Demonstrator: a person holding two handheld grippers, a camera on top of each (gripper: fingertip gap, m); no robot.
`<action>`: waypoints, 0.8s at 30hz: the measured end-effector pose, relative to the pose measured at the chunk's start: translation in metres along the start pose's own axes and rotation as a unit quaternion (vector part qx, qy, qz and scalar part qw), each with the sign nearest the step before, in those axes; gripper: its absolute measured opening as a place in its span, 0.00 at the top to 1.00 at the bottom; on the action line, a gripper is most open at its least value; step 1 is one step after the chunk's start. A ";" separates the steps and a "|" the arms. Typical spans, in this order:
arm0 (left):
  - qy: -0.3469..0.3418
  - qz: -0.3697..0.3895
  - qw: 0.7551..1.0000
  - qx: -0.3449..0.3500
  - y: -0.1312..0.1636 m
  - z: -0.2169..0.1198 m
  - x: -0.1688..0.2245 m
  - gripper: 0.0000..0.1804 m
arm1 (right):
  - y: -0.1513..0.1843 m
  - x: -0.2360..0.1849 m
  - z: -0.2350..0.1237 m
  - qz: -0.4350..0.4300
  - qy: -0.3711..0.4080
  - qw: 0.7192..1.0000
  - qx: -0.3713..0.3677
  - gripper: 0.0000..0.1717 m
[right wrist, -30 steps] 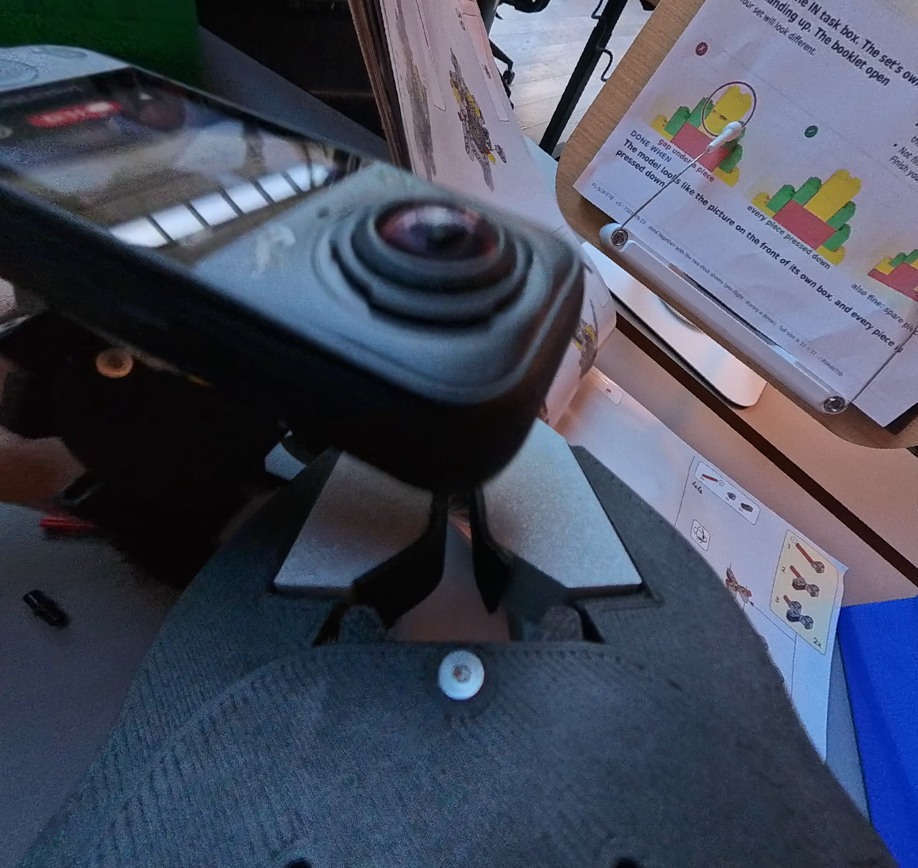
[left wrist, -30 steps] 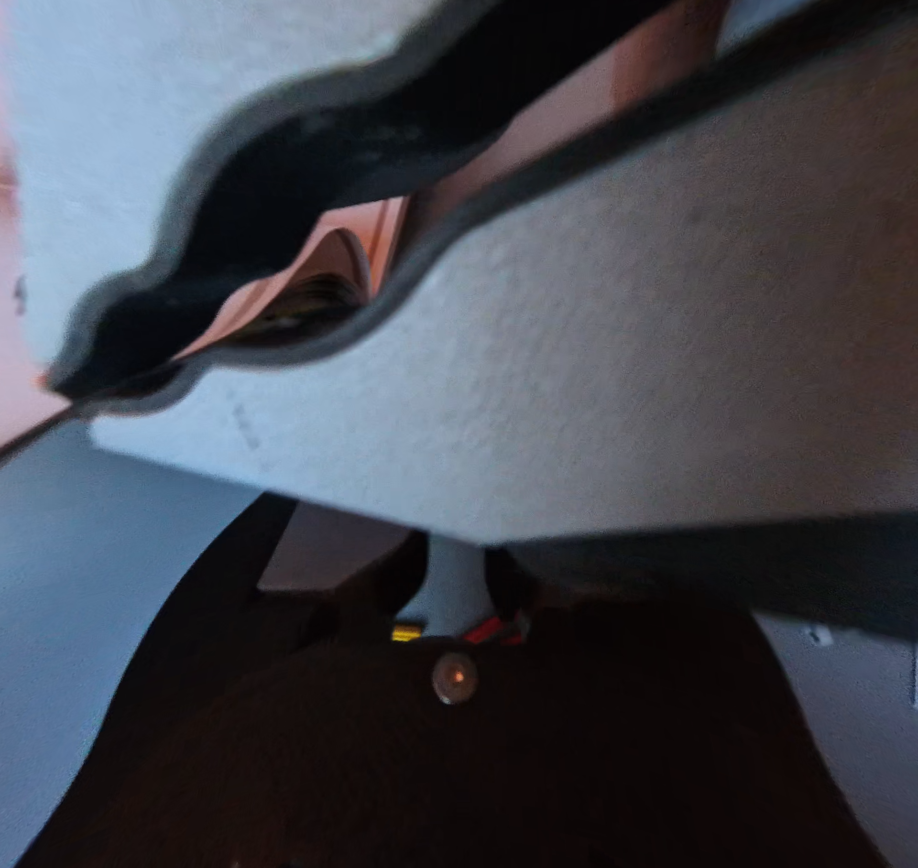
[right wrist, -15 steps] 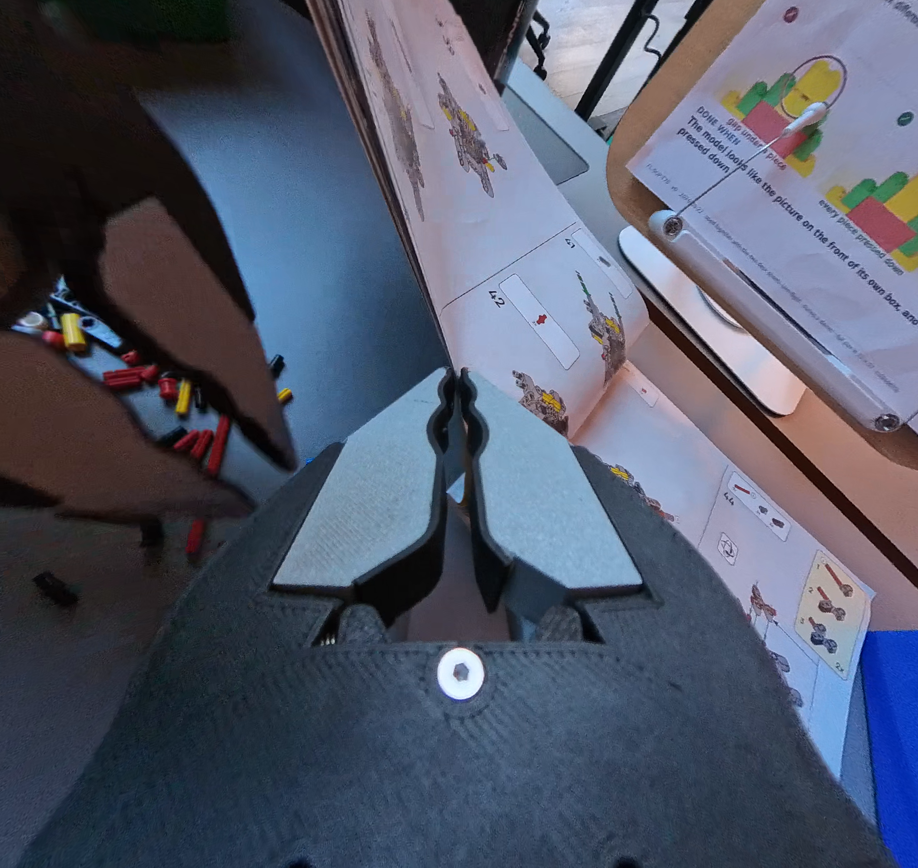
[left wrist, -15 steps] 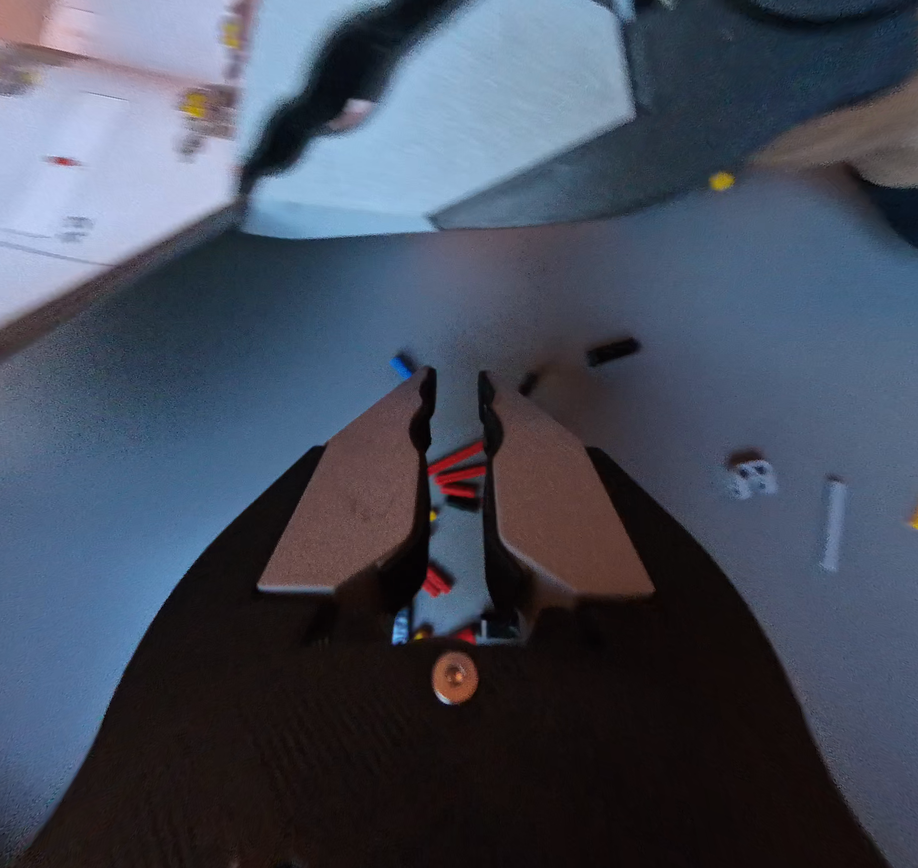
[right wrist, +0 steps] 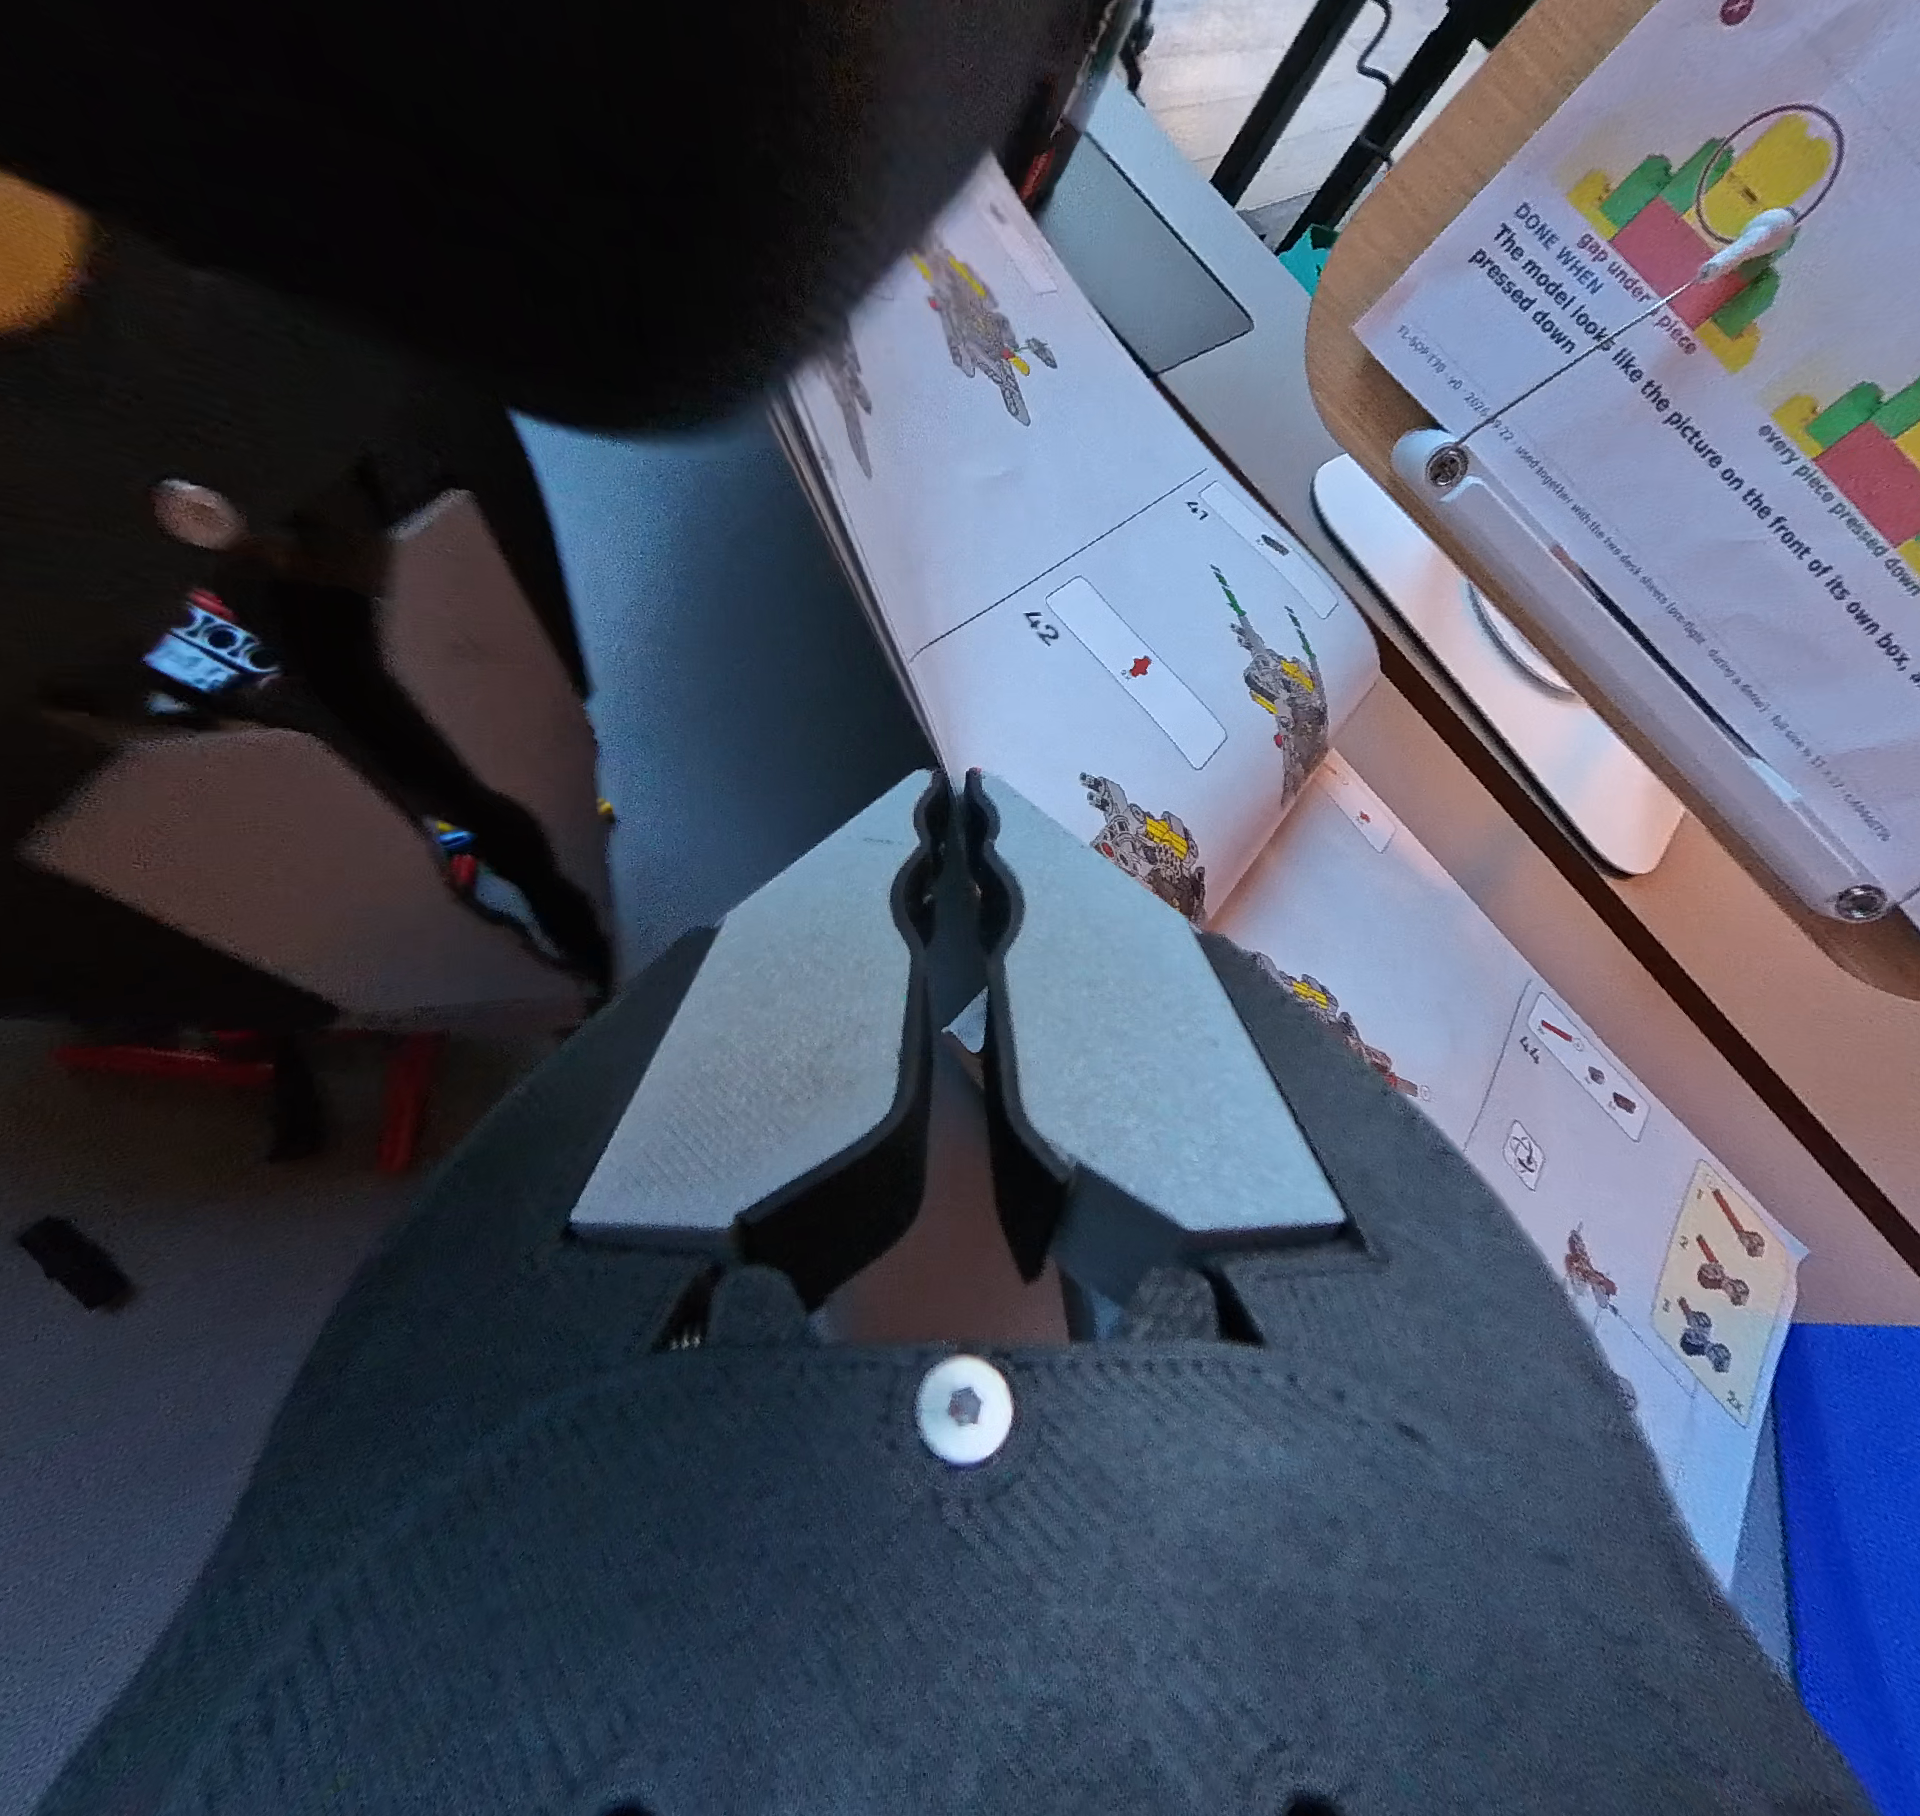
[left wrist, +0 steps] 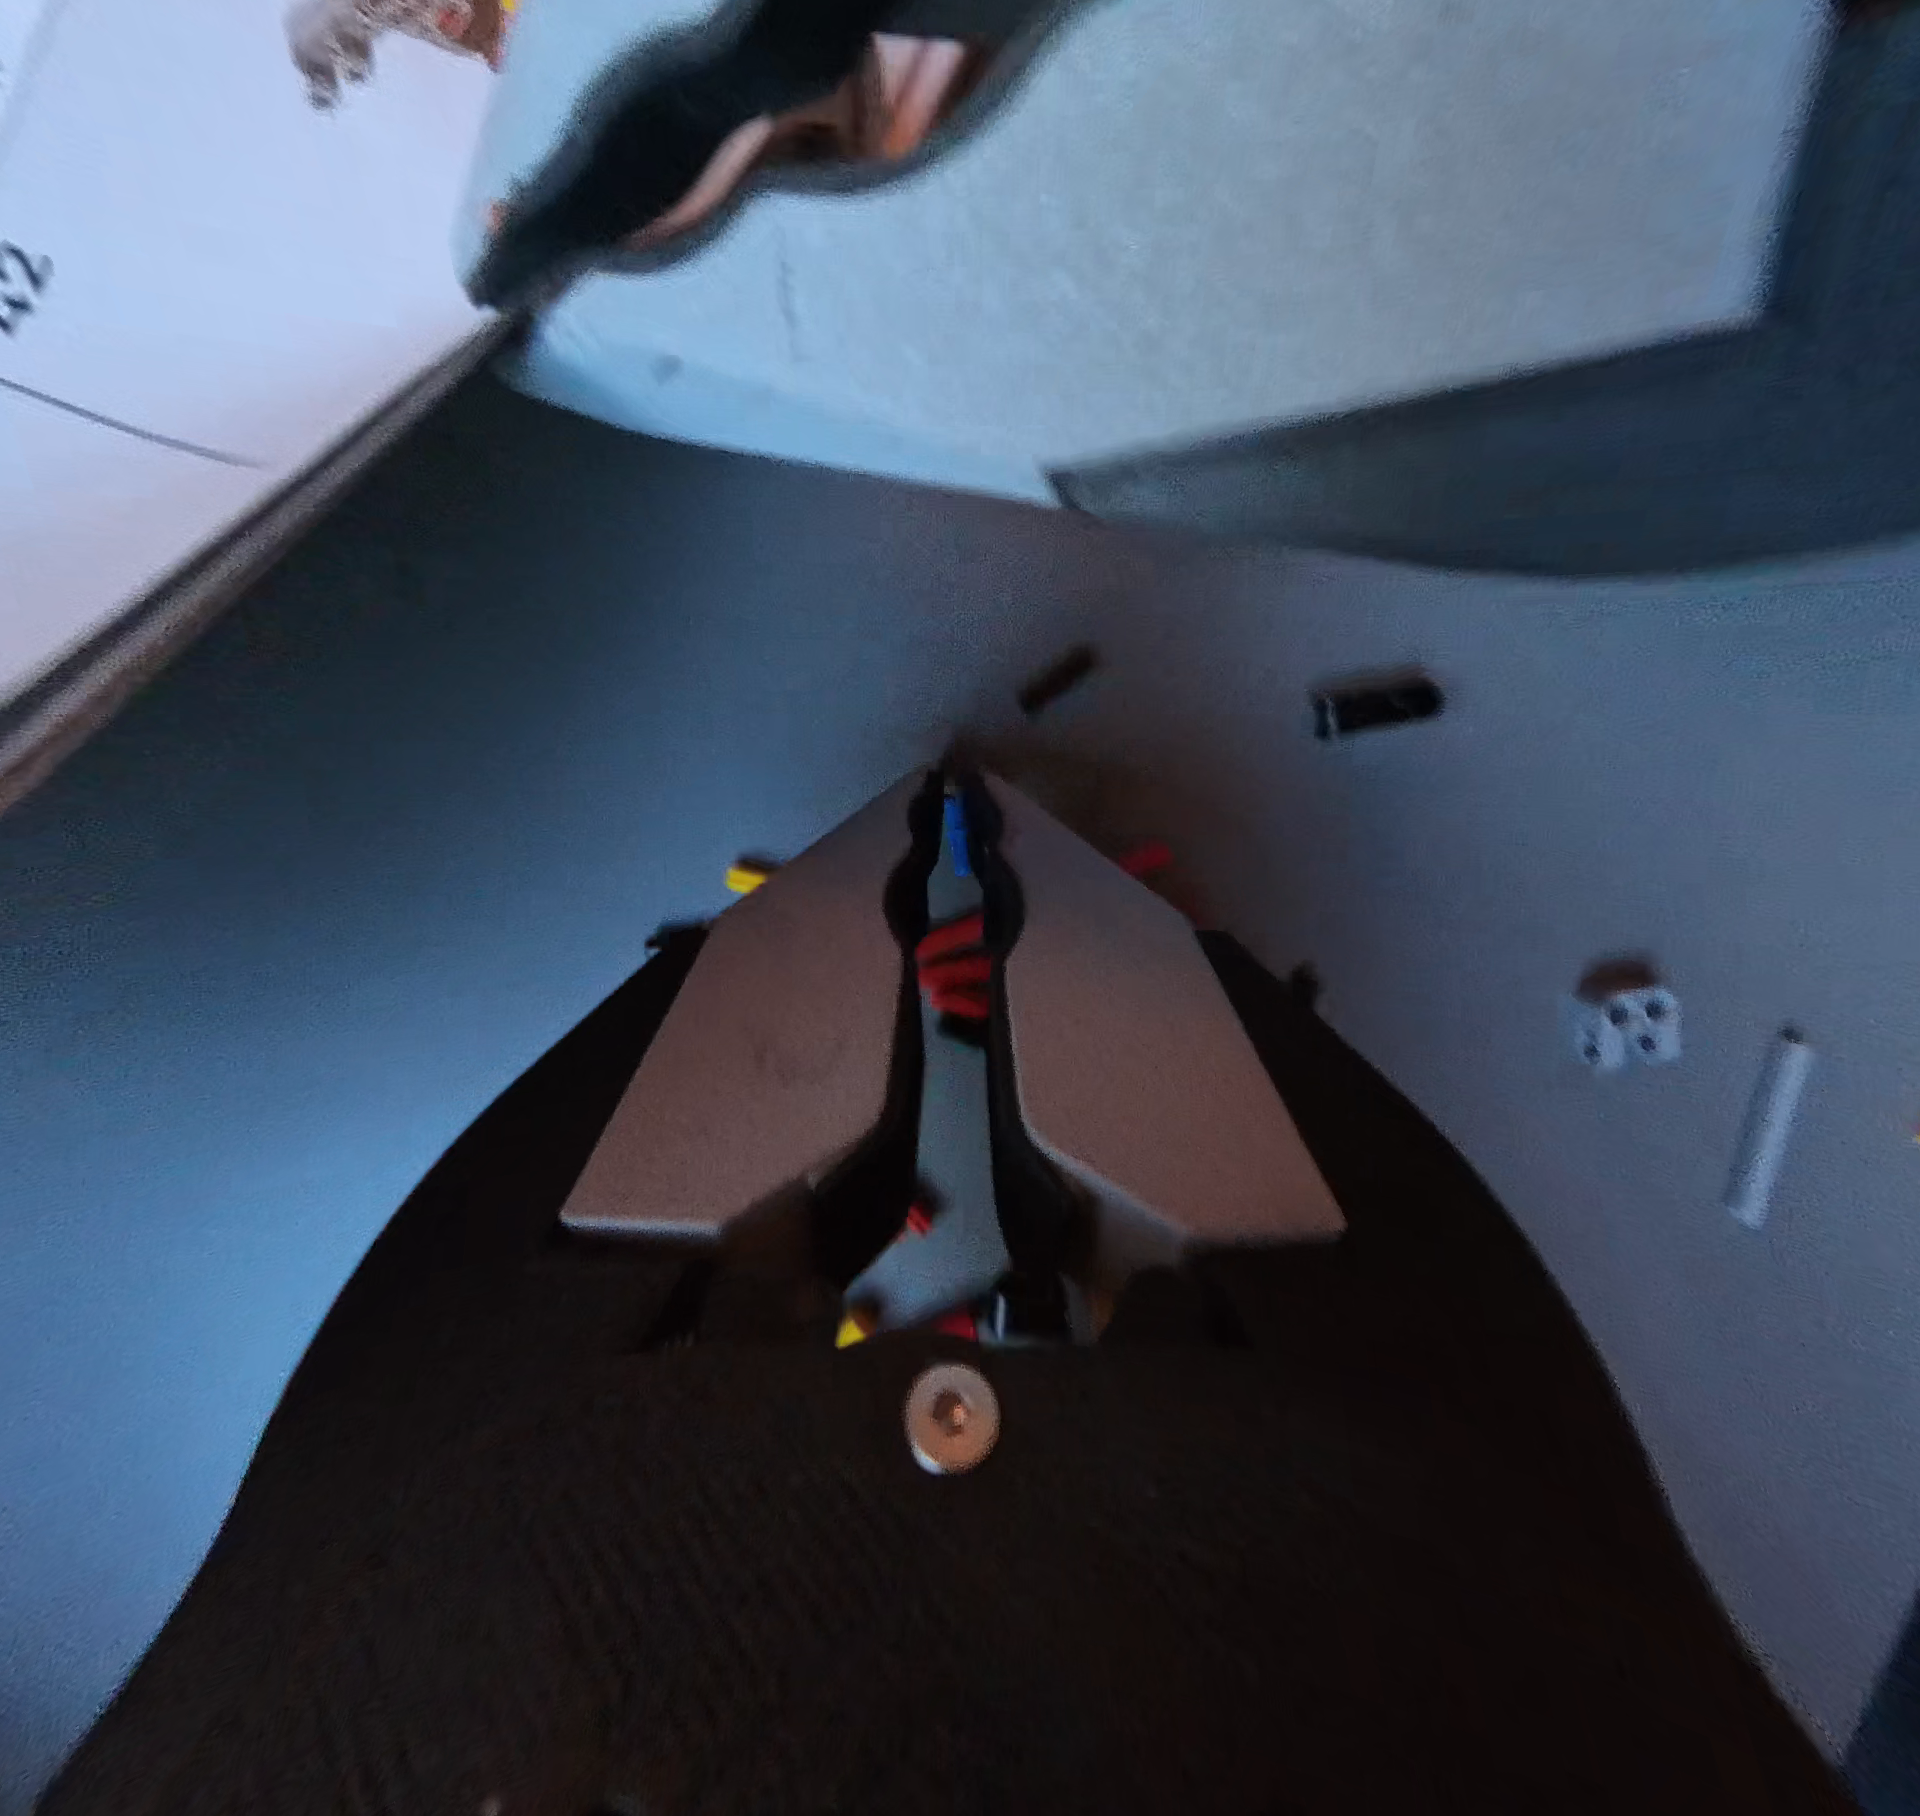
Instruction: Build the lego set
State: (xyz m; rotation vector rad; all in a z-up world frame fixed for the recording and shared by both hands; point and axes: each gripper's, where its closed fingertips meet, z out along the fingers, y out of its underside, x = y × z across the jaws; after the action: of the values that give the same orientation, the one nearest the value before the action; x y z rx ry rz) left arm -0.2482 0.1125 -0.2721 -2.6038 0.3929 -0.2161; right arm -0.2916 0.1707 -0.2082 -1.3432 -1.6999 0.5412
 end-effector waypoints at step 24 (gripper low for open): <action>-0.147 -0.122 0.961 0.200 0.104 -0.190 -0.034 0.87 | 0.004 -0.065 0.030 -0.097 -0.072 0.992 -0.031 0.93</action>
State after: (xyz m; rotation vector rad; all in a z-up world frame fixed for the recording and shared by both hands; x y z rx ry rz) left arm -0.3477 -0.0491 -0.1620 -2.2290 -0.0737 0.0127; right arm -0.3124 0.1168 -0.2510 -1.1887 -1.9539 0.4859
